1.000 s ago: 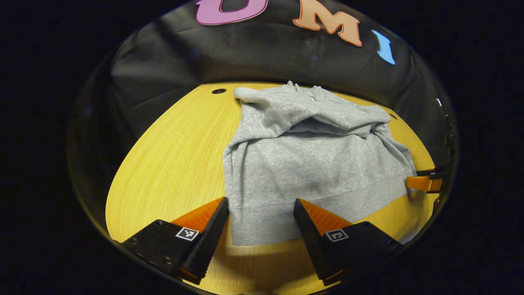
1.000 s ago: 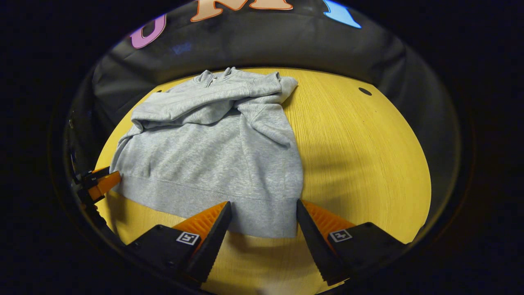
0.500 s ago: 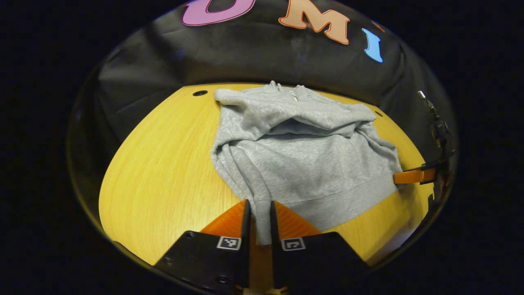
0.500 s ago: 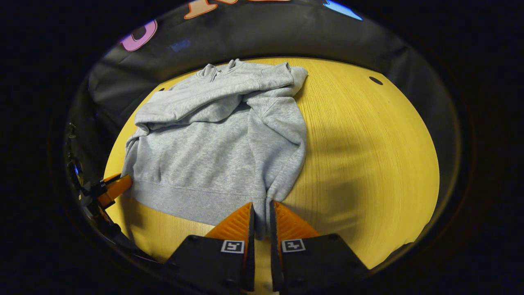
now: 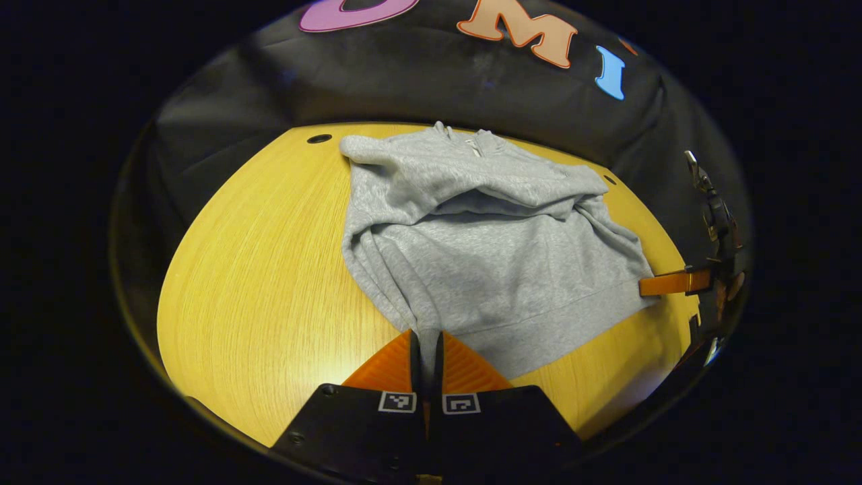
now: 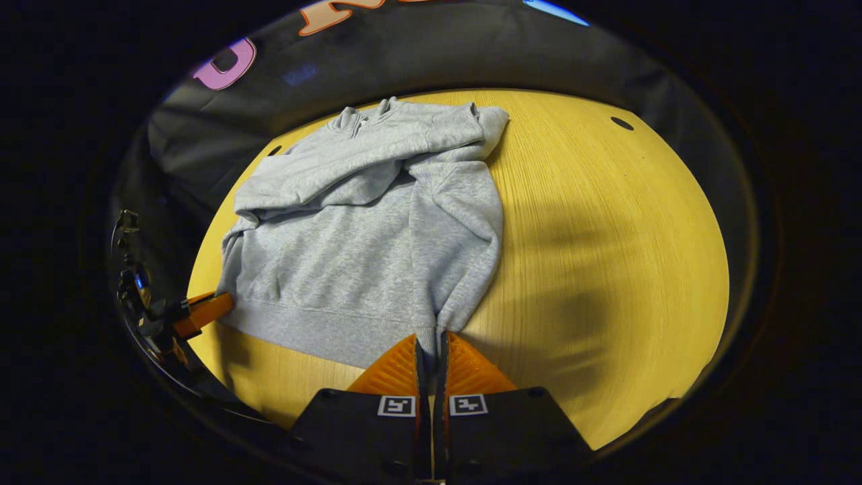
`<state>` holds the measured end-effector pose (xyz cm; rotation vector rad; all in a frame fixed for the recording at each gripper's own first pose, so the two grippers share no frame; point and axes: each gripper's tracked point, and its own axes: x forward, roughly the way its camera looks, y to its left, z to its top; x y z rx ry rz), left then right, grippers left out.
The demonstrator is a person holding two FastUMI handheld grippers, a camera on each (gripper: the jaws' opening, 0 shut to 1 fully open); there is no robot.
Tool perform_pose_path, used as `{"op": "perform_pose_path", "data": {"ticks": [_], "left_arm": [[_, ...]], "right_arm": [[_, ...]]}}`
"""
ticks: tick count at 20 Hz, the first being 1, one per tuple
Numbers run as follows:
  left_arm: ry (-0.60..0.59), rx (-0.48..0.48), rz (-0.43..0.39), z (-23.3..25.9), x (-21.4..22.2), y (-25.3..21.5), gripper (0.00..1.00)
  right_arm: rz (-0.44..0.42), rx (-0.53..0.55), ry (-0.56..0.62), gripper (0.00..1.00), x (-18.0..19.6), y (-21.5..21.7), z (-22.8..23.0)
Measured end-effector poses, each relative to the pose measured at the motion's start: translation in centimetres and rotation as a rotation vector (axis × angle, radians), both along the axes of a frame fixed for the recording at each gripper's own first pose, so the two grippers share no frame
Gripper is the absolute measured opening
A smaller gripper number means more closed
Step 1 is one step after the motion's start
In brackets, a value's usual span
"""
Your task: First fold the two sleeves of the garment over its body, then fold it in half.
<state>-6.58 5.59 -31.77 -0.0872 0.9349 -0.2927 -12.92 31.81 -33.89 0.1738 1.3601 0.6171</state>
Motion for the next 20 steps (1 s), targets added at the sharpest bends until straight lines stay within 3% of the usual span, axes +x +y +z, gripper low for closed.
{"op": "perform_pose_path", "data": {"ticks": [6,20], "left_arm": [[0.061,-0.046,0.056,0.8,0.6,0.2,0.00],[-0.024,-0.114,0.097,8.8,5.9,0.5,0.00]], "right_arm": [[-0.002,0.061,0.043,0.04,1.0,0.4,1.3],[-0.275,0.346,0.133,0.04,8.7,2.4,9.5]]}}
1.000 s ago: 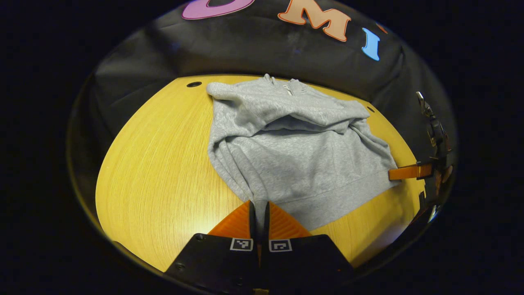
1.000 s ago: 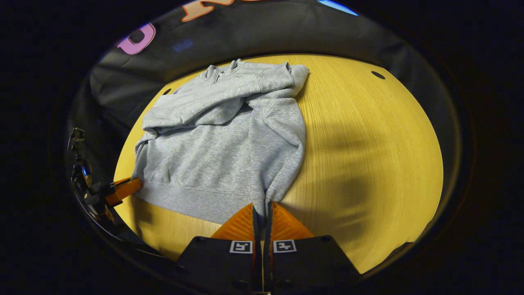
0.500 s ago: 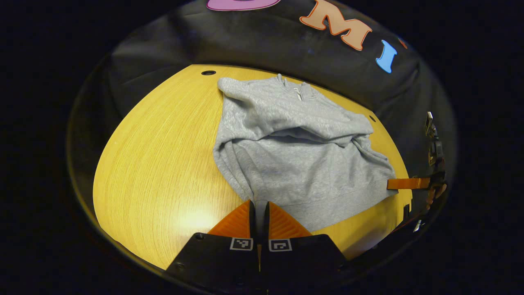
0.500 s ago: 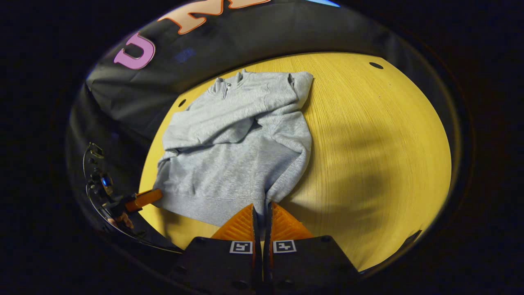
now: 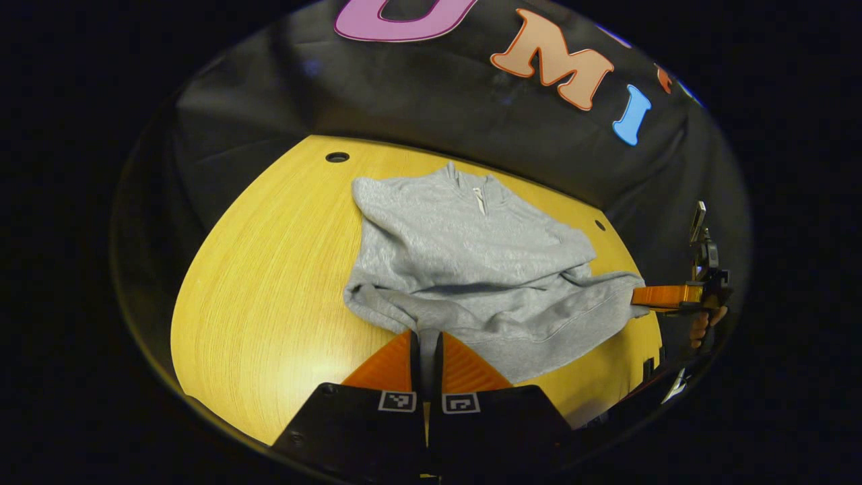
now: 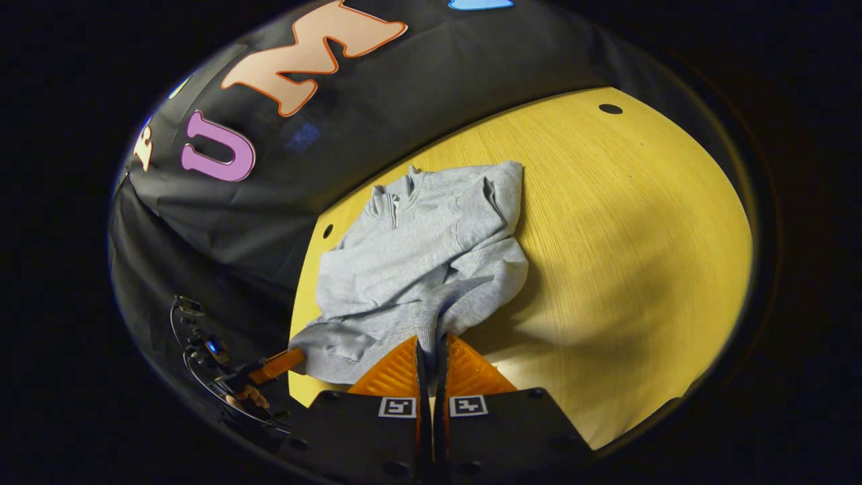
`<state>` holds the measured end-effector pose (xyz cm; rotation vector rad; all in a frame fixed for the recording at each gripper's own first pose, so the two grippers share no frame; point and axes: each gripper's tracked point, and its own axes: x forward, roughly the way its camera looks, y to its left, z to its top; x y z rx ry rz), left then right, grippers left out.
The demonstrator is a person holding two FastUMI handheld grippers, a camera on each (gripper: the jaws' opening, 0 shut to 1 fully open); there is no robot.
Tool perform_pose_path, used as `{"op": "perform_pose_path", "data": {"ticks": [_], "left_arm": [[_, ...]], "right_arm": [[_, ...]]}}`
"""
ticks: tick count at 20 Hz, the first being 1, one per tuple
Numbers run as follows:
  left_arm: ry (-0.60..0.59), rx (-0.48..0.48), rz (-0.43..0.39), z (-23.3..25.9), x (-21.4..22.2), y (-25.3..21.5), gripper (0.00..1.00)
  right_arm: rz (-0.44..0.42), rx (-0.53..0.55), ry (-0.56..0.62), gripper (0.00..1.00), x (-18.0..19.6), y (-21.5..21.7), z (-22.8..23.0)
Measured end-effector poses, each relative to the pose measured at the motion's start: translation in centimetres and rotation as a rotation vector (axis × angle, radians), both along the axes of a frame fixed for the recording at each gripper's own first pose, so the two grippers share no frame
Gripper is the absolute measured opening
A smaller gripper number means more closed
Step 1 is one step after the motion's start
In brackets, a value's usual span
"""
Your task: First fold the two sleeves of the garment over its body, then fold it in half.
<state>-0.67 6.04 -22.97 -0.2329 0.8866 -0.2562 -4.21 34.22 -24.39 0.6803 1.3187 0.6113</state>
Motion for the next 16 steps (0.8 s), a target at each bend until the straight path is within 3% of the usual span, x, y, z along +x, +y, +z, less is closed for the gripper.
{"op": "perform_pose_path", "data": {"ticks": [7,11,13,15,16], "left_arm": [[0.001,-0.052,0.027,1.4,4.7,0.7,0.00],[0.025,-0.125,0.072,1.5,8.8,1.0,0.00],[0.051,-0.141,0.100,0.9,10.5,1.3,0.00],[0.070,-0.149,0.115,0.0,12.3,1.2,0.00],[0.085,-0.142,0.122,-0.7,12.9,1.2,0.00]], "right_arm": [[-0.150,0.132,0.114,0.04,5.7,2.6,1.7],[-0.211,0.138,0.173,0.04,8.5,4.2,0.1],[-0.247,0.142,0.209,0.06,9.7,5.2,-1.1],[-0.273,0.119,0.219,0.01,10.8,5.9,-2.8],[-0.283,0.098,0.223,0.04,11.2,6.4,-3.9]]}}
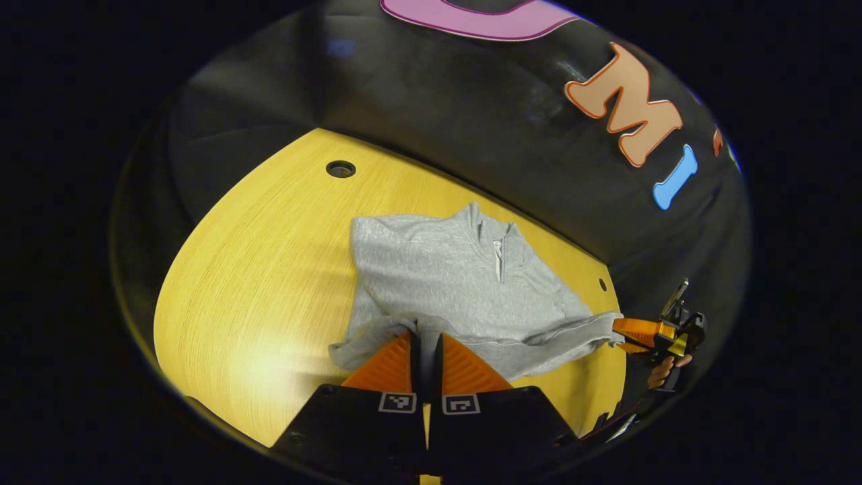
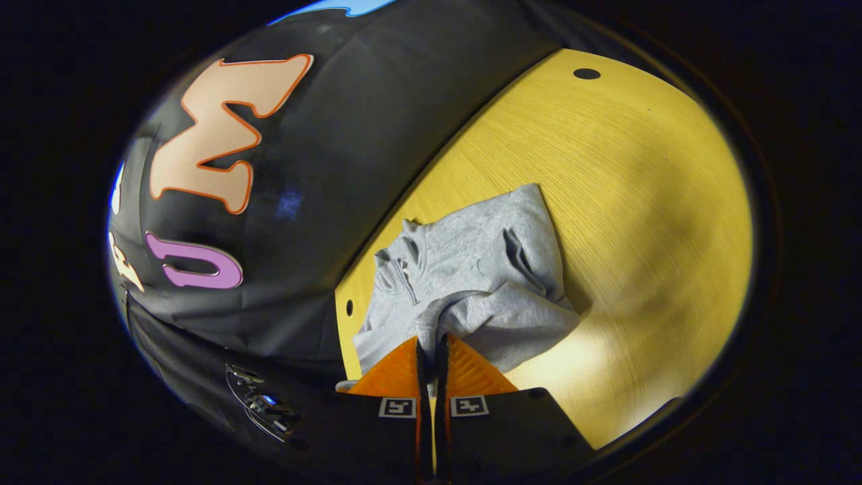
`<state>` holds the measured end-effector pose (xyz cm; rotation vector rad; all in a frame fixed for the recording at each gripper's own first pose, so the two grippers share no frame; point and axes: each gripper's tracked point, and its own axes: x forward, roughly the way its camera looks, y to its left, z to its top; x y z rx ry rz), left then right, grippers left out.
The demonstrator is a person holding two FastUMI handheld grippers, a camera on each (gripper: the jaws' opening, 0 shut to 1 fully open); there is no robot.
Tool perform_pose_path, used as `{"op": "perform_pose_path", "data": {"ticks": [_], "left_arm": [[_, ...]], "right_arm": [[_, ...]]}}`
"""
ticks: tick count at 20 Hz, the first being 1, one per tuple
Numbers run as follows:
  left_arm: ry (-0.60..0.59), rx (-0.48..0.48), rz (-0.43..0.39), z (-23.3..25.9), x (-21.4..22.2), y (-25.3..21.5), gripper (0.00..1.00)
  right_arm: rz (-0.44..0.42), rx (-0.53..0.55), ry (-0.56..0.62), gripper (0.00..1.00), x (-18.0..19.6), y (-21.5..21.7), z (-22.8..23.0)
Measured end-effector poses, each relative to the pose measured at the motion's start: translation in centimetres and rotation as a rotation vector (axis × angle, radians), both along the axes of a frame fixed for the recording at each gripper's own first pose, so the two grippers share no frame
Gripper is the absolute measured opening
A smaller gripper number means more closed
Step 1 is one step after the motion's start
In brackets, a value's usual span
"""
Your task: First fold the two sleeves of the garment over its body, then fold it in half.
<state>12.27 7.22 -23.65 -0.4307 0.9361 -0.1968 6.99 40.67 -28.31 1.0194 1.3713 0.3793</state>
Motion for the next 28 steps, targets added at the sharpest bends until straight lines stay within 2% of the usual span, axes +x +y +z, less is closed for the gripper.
{"op": "perform_pose_path", "data": {"ticks": [1,5,6,7,8,9,10,11,13,14,15,16,18,19,20,21,22,25,26,28], "left_arm": [[0.029,0.015,0.006,-1.0,0.4,0.1,0.00],[0.074,0.047,0.034,-3.1,1.9,0.2,0.05],[0.069,0.038,0.053,-3.2,2.5,0.2,0.12],[0.066,0.023,0.076,-3.2,3.0,0.2,0.14],[0.061,0.009,0.101,-3.2,3.6,0.3,0.17],[0.047,0.002,0.120,-3.2,4.2,0.5,0.19],[0.029,0.001,0.126,-2.9,4.6,0.6,0.29],[0.013,-0.012,0.127,-2.6,4.7,0.3,0.37],[-0.031,-0.020,0.141,-1.6,5.2,0.0,0.73],[-0.064,-0.012,0.153,-0.8,5.6,0.3,0.95],[-0.104,0.003,0.165,0.0,6.0,0.6,0.97],[-0.145,0.028,0.173,0.9,6.4,1.1,0.96],[-0.223,0.101,0.170,2.8,6.5,2.1,0.96],[-0.254,0.141,0.166,3.6,6.6,2.7,0.96],[-0.283,0.175,0.166,4.6,6.6,3.1,0.97],[-0.312,0.201,0.170,5.5,6.5,3.5,0.97],[-0.344,0.222,0.175,6.6,6.5,3.8,0.97],[-0.438,0.295,0.175,9.1,5.2,4.6,0.97],[-0.461,0.323,0.169,9.7,4.7,4.8,0.96],[-0.496,0.371,0.154,10.6,3.3,5.0,0.96]], "right_arm": [[0.002,-0.018,0.015,0.02,0.0,0.4,-1.0],[-0.012,-0.066,0.039,0.08,0.3,1.5,-3.4],[-0.019,-0.073,0.039,0.05,0.4,1.6,-3.8],[-0.025,-0.072,0.043,0.05,0.5,1.8,-3.9],[-0.039,-0.072,0.043,0.07,0.8,1.9,-4.0],[-0.056,-0.061,0.045,0.15,1.2,2.3,-3.8],[-0.078,-0.044,0.035,0.15,1.7,2.3,-3.2],[-0.095,-0.027,0.012,0.32,2.4,2.6,-2.7],[-0.103,-0.035,-0.059,0.64,3.3,2.7,-1.9],[-0.102,-0.072,-0.099,0.80,3.6,2.3,-1.8],[-0.100,-0.122,-0.158,0.96,4.1,1.7,-1.8],[-0.096,-0.160,-0.214,0.92,4.5,1.3,-1.5],[-0.085,-0.229,-0.329,0.93,4.6,0.3,-0.3],[-0.072,-0.265,-0.392,0.98,4.5,-0.3,0.2],[-0.055,-0.306,-0.456,0.93,4.4,-0.9,0.6],[-0.037,-0.342,-0.522,0.93,4.2,-1.3,1.3],[-0.021,-0.377,-0.579,0.98,4.0,-1.8,1.9],[0.008,-0.442,-0.734,0.98,3.3,-2.6,4.6],[0.008,-0.457,-0.781,0.94,3.1,-3.0,5.6],[0.000,-0.484,-0.866,0.98,2.9,-3.7,7.7]]}}
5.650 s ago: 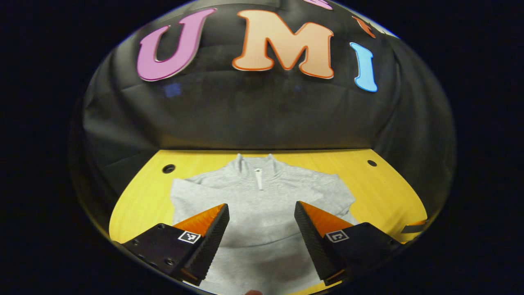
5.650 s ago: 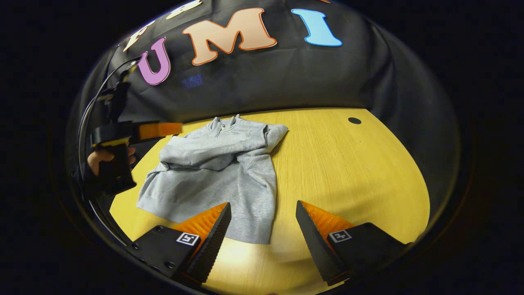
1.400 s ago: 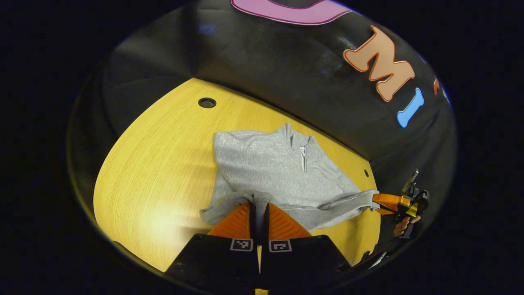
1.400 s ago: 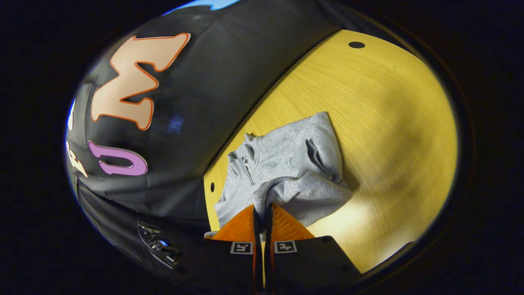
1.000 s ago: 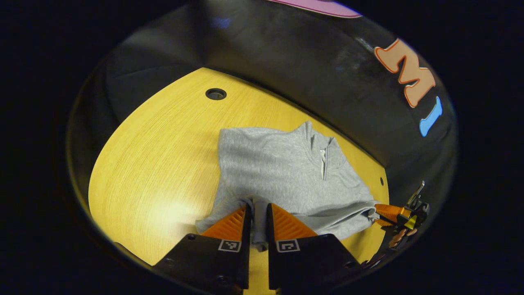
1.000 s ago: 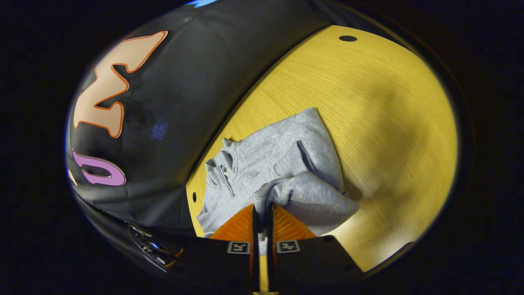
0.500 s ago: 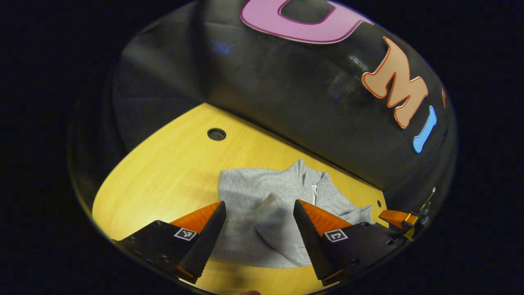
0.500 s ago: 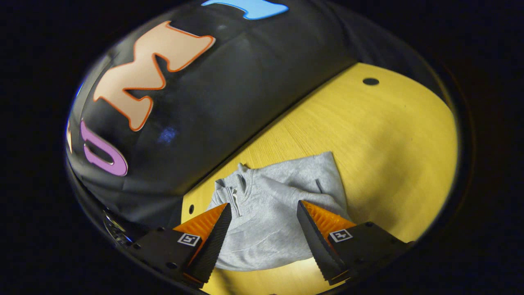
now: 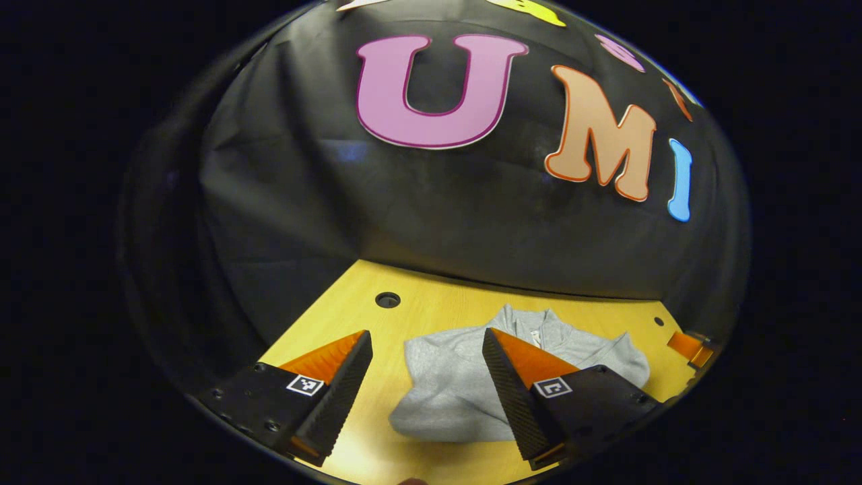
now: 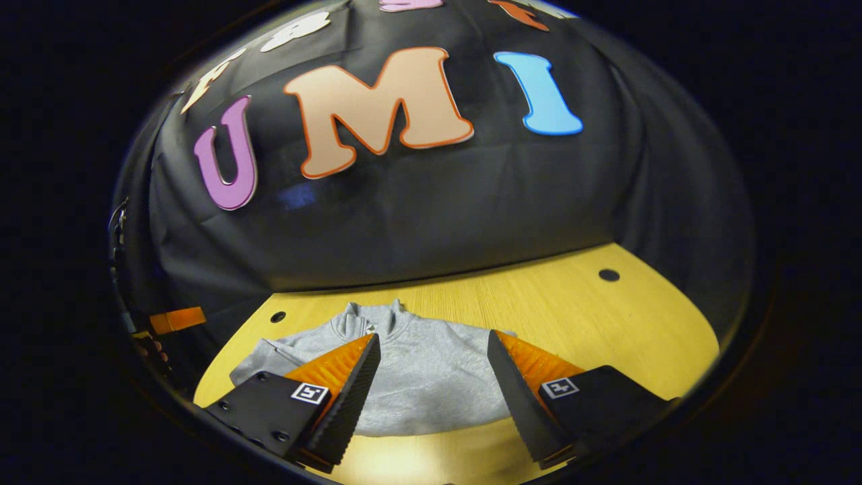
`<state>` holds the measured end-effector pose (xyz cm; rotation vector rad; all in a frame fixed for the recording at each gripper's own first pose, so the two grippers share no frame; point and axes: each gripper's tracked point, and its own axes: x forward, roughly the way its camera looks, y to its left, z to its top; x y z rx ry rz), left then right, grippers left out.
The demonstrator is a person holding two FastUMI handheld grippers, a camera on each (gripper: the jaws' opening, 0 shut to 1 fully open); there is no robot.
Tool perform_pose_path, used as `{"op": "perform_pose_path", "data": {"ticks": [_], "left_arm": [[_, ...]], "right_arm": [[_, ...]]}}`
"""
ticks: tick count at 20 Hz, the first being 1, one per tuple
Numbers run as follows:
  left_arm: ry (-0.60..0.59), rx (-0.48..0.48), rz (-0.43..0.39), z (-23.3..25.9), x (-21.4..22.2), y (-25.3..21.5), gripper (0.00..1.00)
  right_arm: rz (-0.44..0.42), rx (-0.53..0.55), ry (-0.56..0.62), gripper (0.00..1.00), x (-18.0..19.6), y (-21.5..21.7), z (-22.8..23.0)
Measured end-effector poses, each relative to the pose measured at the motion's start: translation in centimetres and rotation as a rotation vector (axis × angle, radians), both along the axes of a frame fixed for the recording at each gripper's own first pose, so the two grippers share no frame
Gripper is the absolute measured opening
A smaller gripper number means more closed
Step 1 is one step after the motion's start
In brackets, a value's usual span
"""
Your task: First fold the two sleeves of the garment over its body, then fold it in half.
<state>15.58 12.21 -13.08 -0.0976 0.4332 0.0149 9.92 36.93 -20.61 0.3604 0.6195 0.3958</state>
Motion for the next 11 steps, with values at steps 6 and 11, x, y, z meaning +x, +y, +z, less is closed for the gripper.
{"op": "perform_pose_path", "data": {"ticks": [6,11], "left_arm": [[-0.130,0.094,0.032,3.6,-3.0,0.9,0.96],[-0.190,0.169,-0.008,5.0,-3.9,-0.2,0.96]], "right_arm": [[-0.023,-0.053,-0.160,0.95,-1.0,-2.2,4.3],[-0.043,-0.035,-0.163,0.98,-1.3,-2.6,4.4]]}}
